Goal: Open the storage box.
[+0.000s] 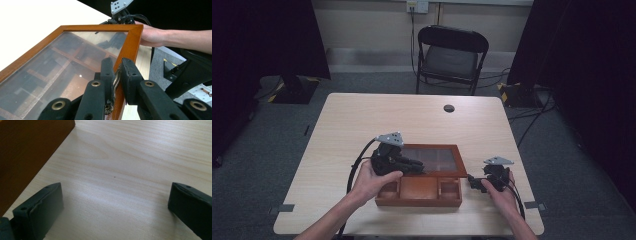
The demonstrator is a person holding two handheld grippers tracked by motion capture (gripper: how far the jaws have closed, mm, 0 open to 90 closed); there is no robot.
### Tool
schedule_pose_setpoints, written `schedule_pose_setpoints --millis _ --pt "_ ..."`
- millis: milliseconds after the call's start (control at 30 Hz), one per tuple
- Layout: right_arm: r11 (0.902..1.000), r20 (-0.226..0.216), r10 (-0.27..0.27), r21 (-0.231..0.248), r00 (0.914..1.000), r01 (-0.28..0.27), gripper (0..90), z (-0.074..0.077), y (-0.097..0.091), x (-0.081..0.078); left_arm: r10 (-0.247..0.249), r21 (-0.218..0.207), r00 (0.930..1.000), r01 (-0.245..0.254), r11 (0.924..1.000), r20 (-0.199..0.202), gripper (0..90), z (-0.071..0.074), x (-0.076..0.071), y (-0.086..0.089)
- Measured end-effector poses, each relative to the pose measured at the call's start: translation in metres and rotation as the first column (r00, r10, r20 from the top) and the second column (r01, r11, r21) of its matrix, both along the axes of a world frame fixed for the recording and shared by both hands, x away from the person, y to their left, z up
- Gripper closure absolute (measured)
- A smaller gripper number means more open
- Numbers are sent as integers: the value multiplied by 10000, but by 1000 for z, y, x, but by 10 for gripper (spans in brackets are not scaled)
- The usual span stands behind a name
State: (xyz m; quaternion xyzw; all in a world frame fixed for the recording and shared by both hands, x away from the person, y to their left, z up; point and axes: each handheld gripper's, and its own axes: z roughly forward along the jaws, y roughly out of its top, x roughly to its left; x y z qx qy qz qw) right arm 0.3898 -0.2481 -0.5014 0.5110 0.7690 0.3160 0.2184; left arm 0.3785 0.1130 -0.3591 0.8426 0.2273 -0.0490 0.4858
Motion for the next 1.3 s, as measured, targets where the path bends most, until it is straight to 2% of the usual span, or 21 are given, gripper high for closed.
schedule_pose_setpoints --millis 367,800,1300 --pt "10000 0 -5 -2 10000 5 0 0 0 0 -83 -47 10000 83 10000 -29 806 4 5 0" --pt "10000 1 12 4 10000 -12 0 0 0 0 106 -251 9999 -103 9996 113 805 9 8 2" --pt "10000 -2 2 -5 10000 -2 0 0 0 0 187 -191 9995 -182 9997 241 806 17 12 1"
